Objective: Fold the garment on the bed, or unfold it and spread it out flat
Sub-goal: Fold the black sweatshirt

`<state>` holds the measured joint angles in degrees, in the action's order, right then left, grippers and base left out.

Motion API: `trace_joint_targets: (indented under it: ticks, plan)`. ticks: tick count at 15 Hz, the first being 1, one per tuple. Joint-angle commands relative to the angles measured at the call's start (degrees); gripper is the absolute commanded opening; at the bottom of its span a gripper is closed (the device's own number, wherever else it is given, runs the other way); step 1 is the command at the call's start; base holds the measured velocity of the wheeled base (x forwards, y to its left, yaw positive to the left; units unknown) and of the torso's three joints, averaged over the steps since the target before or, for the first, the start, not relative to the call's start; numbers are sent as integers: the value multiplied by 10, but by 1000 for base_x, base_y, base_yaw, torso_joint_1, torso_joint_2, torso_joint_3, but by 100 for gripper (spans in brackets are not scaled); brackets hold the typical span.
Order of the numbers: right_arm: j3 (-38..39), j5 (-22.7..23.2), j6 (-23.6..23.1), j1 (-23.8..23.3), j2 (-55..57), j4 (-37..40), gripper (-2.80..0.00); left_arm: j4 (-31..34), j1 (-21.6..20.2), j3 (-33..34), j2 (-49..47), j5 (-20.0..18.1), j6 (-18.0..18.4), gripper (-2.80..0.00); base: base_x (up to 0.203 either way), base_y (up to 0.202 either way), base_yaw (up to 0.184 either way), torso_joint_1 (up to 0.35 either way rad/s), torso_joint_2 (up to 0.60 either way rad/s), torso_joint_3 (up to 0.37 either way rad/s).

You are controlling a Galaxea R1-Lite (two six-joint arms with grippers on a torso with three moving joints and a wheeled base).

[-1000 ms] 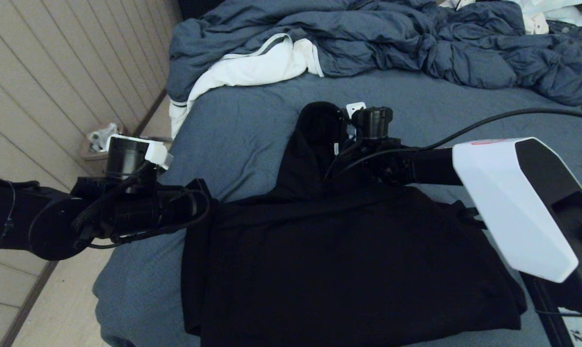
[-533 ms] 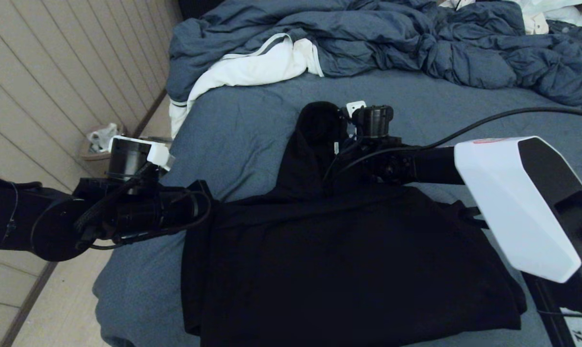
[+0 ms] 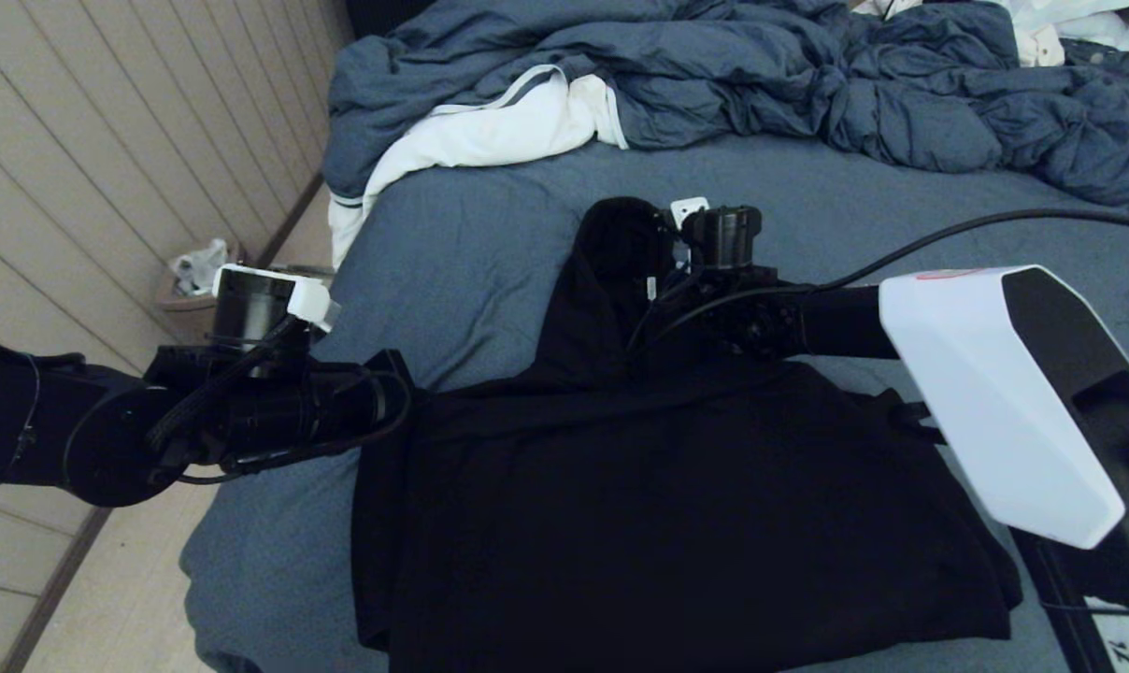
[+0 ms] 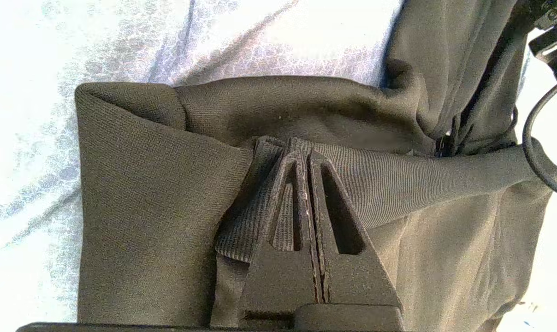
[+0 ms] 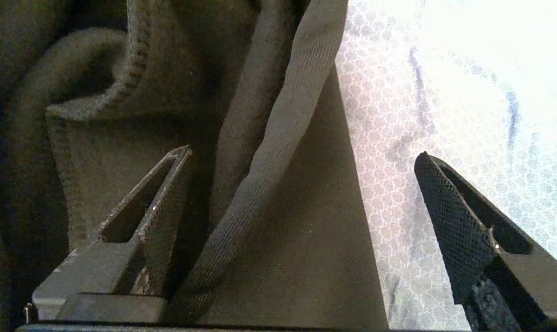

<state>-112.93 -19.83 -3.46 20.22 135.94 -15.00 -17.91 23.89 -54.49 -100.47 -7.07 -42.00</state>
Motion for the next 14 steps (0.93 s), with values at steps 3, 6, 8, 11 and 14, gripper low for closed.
trace_joint_targets:
  ticks: [3,6,8,11,14]
  plan:
    - [1,-5,0,0,-4,-2,0,-2,4,0,-1,0,-3,-280,0,0,0,0,0,0]
    - [1,-8,0,4,-7,0,0,-11,4,1,0,0,-3,-280,0,0,0,0,0,0]
    - [1,-8,3,3,-8,-7,0,-12,4,4,-3,0,-3,-280,0,0,0,0,0,0]
    - [2,-9,4,1,-8,-34,0,-12,14,6,-12,0,-2,-280,0,0,0,0,0,0]
    - [5,-7,5,-6,1,-60,0,-18,28,12,-27,1,-2,-280,0,0,0,0,0,0]
